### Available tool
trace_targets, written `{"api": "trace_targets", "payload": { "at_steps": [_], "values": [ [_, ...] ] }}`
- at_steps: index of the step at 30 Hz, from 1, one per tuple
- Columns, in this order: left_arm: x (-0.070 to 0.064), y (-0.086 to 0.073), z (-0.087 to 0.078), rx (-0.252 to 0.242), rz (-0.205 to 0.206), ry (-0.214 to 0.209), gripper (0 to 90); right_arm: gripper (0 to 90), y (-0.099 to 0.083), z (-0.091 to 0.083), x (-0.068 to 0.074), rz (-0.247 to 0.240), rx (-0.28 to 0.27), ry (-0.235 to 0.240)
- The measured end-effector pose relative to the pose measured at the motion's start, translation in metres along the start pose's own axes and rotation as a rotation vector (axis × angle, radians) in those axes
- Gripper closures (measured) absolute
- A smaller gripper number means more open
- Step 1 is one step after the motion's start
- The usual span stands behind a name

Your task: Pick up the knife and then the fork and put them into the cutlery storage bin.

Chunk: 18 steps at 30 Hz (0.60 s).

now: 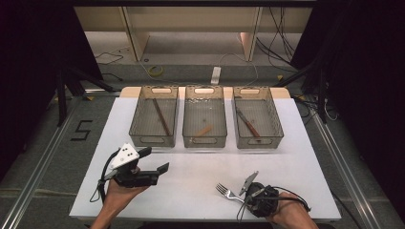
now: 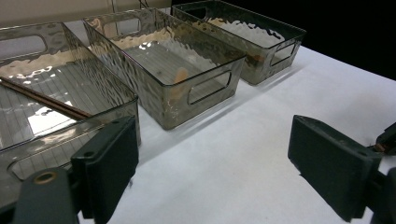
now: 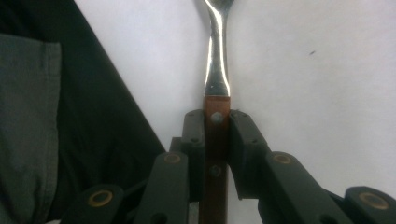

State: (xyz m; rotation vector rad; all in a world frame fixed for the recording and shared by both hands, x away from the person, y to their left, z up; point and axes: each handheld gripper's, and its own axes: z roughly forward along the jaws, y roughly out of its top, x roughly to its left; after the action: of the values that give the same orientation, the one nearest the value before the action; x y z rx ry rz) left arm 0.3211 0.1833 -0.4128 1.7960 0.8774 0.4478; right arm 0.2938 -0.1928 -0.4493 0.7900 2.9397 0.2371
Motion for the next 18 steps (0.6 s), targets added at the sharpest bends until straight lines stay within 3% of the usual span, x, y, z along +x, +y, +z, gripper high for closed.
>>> {"api": "trace_targets", "payload": {
  "at_steps": [12, 14, 18],
  "values": [
    [0.000, 0.000, 0.000, 0.000, -0.001, 0.004, 16.1, 77.9, 0.002, -0.011, -0.011, 0.031, -0.085, -0.013],
    [0.000, 0.000, 0.000, -0.001, 0.000, 0.005, 16.1, 77.9, 0.003, -0.013, -0.015, 0.025, -0.100, -0.003],
    [0.001, 0.000, 0.000, -0.005, -0.002, 0.008, 16.1, 77.9, 0.010, -0.021, -0.024, 0.040, -0.144, -0.025]
  ]
}}
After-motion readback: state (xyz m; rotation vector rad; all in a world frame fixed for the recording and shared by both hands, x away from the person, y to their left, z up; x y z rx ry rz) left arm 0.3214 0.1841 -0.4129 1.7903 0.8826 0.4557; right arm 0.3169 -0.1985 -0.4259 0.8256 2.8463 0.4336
